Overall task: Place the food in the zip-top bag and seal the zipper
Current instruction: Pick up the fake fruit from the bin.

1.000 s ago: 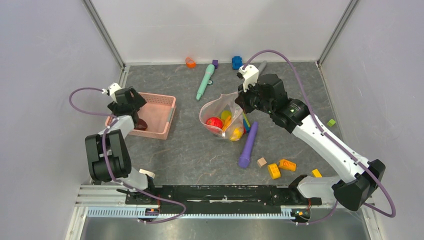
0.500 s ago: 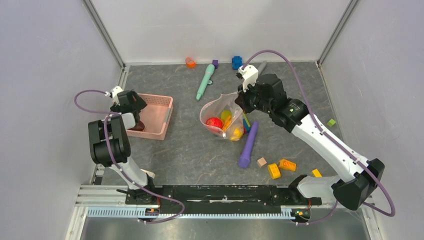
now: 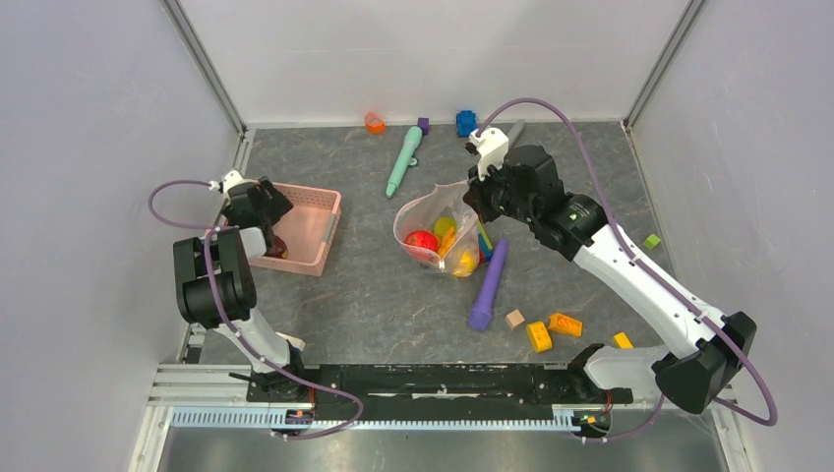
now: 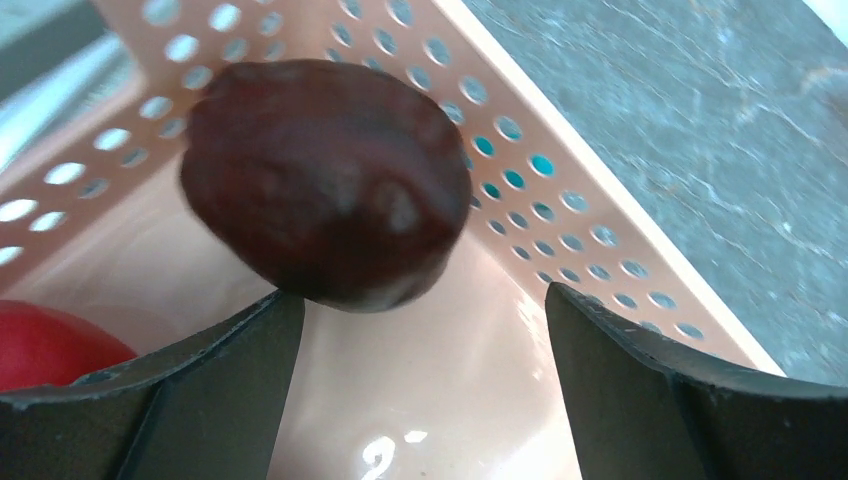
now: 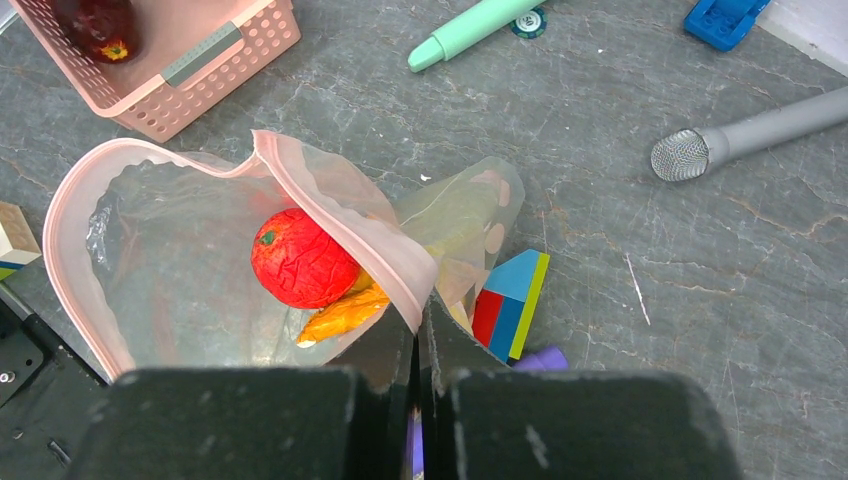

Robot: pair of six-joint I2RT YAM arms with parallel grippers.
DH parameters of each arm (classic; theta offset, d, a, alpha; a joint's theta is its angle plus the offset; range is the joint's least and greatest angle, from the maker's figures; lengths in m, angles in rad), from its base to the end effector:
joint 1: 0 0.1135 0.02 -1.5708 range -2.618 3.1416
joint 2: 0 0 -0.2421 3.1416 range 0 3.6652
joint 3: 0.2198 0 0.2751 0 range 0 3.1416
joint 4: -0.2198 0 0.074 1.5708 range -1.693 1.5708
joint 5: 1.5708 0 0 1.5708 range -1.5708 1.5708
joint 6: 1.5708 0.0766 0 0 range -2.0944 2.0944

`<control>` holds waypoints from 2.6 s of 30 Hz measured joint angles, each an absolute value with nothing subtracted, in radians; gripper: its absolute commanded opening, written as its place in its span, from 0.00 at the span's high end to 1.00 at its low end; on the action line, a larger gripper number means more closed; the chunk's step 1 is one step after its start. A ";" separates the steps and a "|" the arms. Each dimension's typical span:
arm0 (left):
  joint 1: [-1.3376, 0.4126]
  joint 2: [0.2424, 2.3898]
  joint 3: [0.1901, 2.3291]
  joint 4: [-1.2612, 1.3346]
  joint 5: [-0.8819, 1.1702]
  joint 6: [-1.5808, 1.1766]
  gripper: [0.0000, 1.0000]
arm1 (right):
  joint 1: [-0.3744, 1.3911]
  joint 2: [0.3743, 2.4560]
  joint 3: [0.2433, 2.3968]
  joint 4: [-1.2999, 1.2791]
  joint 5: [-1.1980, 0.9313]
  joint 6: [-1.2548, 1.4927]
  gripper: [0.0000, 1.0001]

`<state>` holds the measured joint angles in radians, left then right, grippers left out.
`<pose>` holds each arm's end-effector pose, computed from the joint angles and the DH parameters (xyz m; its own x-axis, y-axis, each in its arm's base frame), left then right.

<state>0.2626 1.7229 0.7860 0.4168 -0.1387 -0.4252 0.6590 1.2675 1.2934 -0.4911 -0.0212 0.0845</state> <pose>0.3778 0.1125 0.0975 -0.2834 -0.4992 -0.8188 -0.5377 0.7897 -0.2954 0.2750 0.2151 0.3439 -0.4063 -0.2080 -0.8897 -0.5950 0.7992 0.0849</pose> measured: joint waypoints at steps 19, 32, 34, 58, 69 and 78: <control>0.264 1.598 0.796 0.330 0.051 -0.410 0.02 | 0.659 1.266 1.293 -0.492 -0.021 0.081 1.00; 0.264 1.501 0.780 0.323 -0.151 -0.398 0.01 | 0.659 1.265 1.293 -0.495 0.010 0.064 1.00; 0.264 1.537 0.794 0.313 -0.176 -0.397 0.01 | 0.659 1.264 1.293 -0.495 0.015 0.061 1.00; 0.264 1.793 0.944 0.287 -0.139 -0.399 0.23 | 0.659 1.250 1.293 -0.505 0.052 0.054 1.00; 0.264 1.794 0.944 0.343 -0.095 -0.399 0.50 | 0.659 1.250 1.293 -0.509 0.065 0.050 1.00; 0.264 1.786 0.941 0.339 -0.075 -0.402 0.64 | 0.659 1.250 1.293 -0.509 0.064 0.050 1.00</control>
<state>0.2642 1.7863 0.9413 0.3389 -0.0746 -0.4019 0.6590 1.2499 1.2934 -0.5095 0.0643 0.0502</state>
